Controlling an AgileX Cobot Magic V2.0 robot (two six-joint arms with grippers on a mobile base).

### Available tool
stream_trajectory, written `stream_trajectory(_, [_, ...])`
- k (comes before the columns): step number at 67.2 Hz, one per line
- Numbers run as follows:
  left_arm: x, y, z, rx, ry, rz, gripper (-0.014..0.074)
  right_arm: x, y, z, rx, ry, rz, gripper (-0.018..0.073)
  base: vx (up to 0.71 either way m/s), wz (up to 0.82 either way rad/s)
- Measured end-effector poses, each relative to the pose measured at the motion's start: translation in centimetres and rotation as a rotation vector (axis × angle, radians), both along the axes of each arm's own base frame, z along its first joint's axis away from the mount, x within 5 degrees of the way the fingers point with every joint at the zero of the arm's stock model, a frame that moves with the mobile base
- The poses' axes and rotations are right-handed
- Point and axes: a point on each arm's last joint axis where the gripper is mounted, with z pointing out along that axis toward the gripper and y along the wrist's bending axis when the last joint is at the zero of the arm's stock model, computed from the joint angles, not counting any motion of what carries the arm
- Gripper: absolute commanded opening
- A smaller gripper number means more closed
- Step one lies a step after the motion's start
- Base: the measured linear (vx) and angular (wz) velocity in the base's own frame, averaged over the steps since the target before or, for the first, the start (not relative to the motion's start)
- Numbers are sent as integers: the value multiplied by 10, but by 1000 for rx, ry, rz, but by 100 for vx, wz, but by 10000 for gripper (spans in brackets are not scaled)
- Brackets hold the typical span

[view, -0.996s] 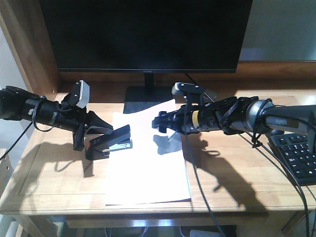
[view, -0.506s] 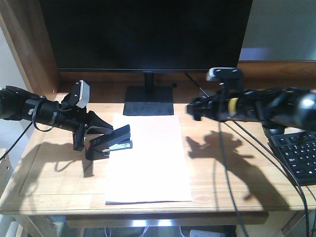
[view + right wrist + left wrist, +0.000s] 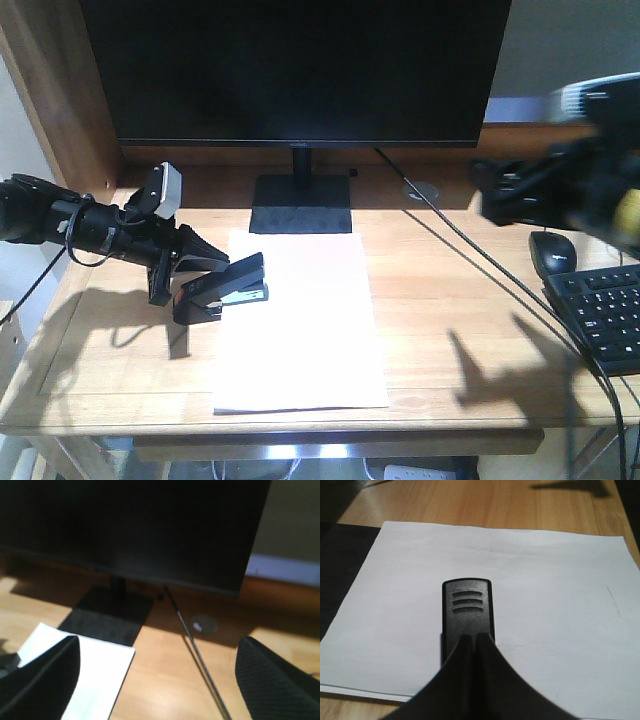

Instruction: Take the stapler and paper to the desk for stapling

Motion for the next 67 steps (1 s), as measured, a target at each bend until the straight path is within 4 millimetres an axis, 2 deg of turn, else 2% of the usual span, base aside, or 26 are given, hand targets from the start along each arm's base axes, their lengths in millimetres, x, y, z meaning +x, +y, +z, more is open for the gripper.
stream_trajectory(8, [0,0,0,0,0,0,-8,-47,-11,17,12,-121,4,594,0,0])
stream_trajectory(17, [0,0,0,0,0,0,-8,-93,-22,21,33,-233,4,594,0,0])
stream_trajectory(27, [0,0,0,0,0,0,-8,-137,-32,9,54,-335,3,594,0,0])
stream_trajectory(32, [0,0,0,0,0,0,-8,-153,-36,-6,61,-359,4,594,0,0])
stream_trajectory(40, [0,0,0,0,0,0,-8,-171,-38,-30,73,-381,19,594,0,0])
stream_trajectory(53, [0,0,0,0,0,0,-8,-181,-41,-65,80,-367,21,594,0,0])
stream_trajectory(67, [0,0,0,0,0,0,-8,-184,-41,-67,84,-378,22,594,0,0])
